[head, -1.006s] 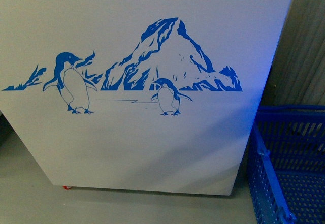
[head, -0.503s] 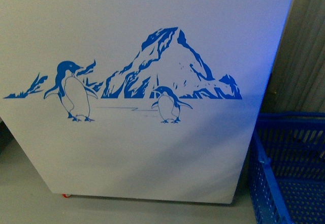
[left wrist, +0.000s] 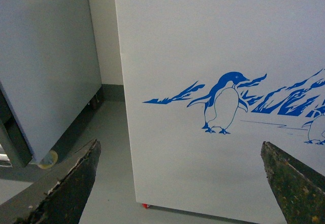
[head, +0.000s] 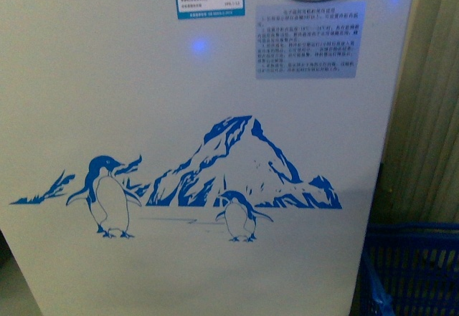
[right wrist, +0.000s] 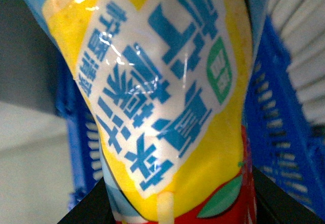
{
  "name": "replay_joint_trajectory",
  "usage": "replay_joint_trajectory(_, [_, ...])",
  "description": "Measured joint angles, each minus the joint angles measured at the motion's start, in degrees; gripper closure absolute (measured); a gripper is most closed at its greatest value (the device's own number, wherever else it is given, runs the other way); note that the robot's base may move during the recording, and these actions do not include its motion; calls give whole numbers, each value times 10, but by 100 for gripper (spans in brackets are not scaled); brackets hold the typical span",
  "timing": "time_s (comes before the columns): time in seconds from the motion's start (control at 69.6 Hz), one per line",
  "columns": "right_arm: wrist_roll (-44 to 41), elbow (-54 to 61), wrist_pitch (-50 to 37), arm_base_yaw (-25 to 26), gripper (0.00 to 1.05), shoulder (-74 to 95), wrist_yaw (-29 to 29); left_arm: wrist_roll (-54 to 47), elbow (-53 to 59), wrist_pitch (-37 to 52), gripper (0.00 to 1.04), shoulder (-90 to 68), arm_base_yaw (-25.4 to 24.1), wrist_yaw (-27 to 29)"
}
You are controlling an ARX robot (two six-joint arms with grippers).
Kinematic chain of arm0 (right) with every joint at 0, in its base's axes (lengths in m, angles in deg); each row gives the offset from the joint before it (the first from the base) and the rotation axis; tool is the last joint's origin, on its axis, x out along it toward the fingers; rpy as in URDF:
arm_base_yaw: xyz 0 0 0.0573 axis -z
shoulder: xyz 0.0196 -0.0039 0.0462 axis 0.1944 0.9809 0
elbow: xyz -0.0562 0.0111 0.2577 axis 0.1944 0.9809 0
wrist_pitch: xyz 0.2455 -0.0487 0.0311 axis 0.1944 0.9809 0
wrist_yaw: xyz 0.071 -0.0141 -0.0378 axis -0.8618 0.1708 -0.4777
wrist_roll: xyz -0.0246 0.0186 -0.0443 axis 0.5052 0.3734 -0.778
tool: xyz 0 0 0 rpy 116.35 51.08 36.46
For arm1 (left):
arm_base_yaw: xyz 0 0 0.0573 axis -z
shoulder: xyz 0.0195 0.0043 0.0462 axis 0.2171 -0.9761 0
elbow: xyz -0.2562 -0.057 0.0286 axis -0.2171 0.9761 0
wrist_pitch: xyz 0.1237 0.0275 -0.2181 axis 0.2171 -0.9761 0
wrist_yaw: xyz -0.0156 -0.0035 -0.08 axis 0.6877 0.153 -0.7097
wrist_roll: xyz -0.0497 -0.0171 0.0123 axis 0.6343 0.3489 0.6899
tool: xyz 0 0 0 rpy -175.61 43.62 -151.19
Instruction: Put drink in fridge
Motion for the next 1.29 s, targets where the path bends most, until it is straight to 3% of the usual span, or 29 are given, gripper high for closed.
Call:
replay_joint_trajectory(0.259, [6, -6, 105, -26, 61, -324, 39, 0, 0, 0, 8, 0, 0, 0])
replay_joint_trajectory(0.474, [28, -9, 172, -64, 61, -453, 71, 0, 0, 0, 8, 0, 0, 0])
replay_joint_trajectory(0.862, [27, -25, 144, -198, 61, -502, 157, 0, 0, 0, 8, 0, 0, 0])
replay_joint_trajectory(1.293, [18, -25, 138, -211, 62, -501, 164, 0, 0, 0, 8, 0, 0, 0])
